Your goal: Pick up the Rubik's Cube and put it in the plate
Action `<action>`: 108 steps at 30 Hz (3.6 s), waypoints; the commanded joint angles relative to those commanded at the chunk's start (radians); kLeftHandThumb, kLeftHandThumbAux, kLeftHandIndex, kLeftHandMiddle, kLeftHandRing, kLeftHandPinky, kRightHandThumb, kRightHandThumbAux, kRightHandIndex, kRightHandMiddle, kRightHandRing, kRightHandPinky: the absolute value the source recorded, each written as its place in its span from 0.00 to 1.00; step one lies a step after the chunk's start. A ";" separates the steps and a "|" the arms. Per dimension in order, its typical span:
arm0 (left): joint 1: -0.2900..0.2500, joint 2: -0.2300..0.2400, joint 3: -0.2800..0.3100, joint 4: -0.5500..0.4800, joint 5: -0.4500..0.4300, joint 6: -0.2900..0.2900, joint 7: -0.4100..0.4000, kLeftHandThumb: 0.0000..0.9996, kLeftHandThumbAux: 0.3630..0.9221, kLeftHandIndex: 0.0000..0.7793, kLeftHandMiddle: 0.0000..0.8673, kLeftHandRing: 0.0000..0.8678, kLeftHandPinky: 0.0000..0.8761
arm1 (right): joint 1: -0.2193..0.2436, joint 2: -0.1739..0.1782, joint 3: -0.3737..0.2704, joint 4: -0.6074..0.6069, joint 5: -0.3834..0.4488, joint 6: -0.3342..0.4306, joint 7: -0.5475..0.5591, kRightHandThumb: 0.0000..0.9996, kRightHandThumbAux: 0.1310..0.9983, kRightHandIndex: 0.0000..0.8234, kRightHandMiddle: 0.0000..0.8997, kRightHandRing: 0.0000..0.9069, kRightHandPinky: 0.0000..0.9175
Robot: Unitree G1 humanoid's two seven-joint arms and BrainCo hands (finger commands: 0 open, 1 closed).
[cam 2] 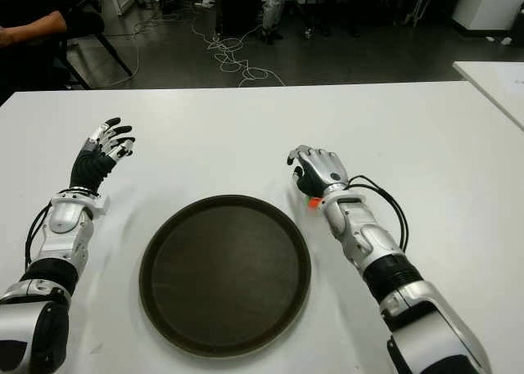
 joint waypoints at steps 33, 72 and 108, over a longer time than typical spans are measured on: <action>-0.002 0.001 -0.001 0.002 -0.001 0.002 -0.008 0.02 0.40 0.15 0.24 0.25 0.30 | 0.066 -0.119 -0.041 -0.178 -0.030 -0.013 -0.026 0.00 0.57 0.00 0.00 0.00 0.00; -0.011 0.007 -0.010 0.009 0.014 0.007 0.012 0.03 0.44 0.17 0.25 0.26 0.30 | 0.257 -0.138 -0.078 -0.405 -0.026 0.065 0.094 0.00 0.74 0.09 0.10 0.13 0.19; -0.006 0.014 -0.021 0.008 0.023 0.004 0.021 0.00 0.40 0.15 0.24 0.25 0.28 | 0.211 -0.153 -0.075 -0.267 -0.029 -0.077 0.067 0.00 0.77 0.17 0.18 0.20 0.23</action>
